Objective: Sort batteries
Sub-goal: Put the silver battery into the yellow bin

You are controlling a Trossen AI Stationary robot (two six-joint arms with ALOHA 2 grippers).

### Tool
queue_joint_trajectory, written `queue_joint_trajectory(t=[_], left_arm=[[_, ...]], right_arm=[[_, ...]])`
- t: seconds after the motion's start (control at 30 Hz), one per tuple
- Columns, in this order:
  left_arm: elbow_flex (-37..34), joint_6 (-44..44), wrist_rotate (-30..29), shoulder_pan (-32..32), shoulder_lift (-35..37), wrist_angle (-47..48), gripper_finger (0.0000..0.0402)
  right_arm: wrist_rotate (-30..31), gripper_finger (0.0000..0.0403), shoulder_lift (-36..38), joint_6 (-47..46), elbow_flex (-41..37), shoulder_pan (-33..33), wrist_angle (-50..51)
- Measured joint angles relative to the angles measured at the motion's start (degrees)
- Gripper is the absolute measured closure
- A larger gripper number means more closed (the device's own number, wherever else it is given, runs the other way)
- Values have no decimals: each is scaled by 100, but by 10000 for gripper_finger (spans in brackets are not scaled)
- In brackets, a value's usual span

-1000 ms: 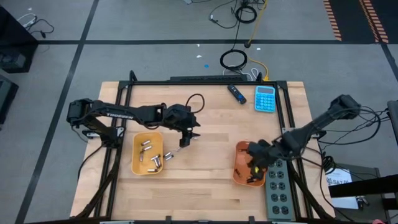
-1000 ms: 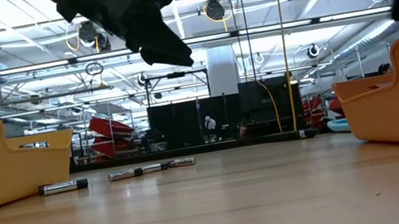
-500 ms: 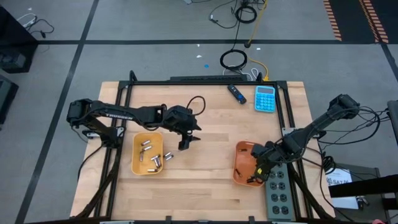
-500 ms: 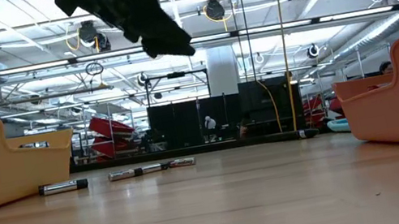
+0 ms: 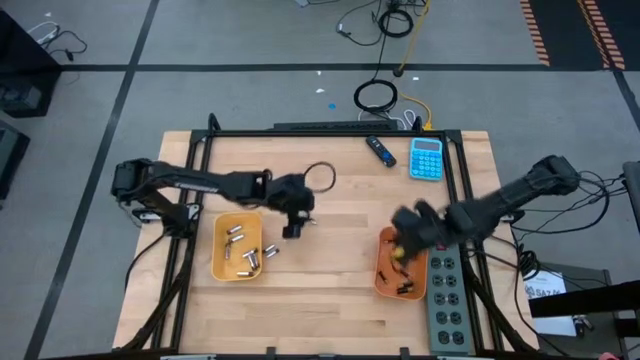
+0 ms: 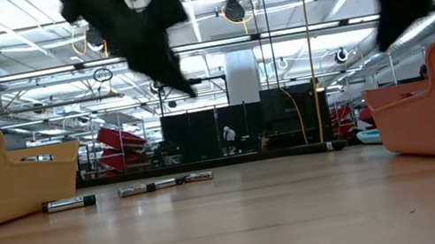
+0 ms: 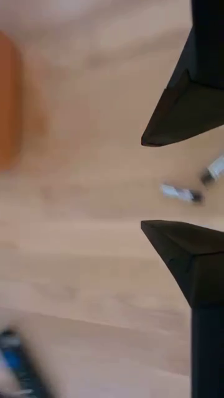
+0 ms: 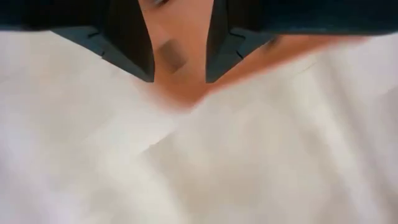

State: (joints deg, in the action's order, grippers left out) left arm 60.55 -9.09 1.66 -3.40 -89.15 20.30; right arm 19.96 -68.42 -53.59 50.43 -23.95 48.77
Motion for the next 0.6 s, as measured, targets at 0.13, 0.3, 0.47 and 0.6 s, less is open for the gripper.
queue_joint_trajectory(t=[0.13, 0.3, 0.47, 0.6], left_arm=[[-15, -47, 572, -456, -598, 162, 206], [-9, -345, 644, -532, -1121, 15, 212], [41, -549, 618, -504, -1195, 65, 212], [39, -635, 536, -511, -1201, 64, 213]], right_arm=[[365, 279, 13, 1683, -7, 1074, -804], [-54, 284, -9, 3037, -2, 1894, -2046], [-78, 284, -11, 3256, -2, 2103, -2039], [-82, 284, -11, 3291, -3, 2097, -2179]])
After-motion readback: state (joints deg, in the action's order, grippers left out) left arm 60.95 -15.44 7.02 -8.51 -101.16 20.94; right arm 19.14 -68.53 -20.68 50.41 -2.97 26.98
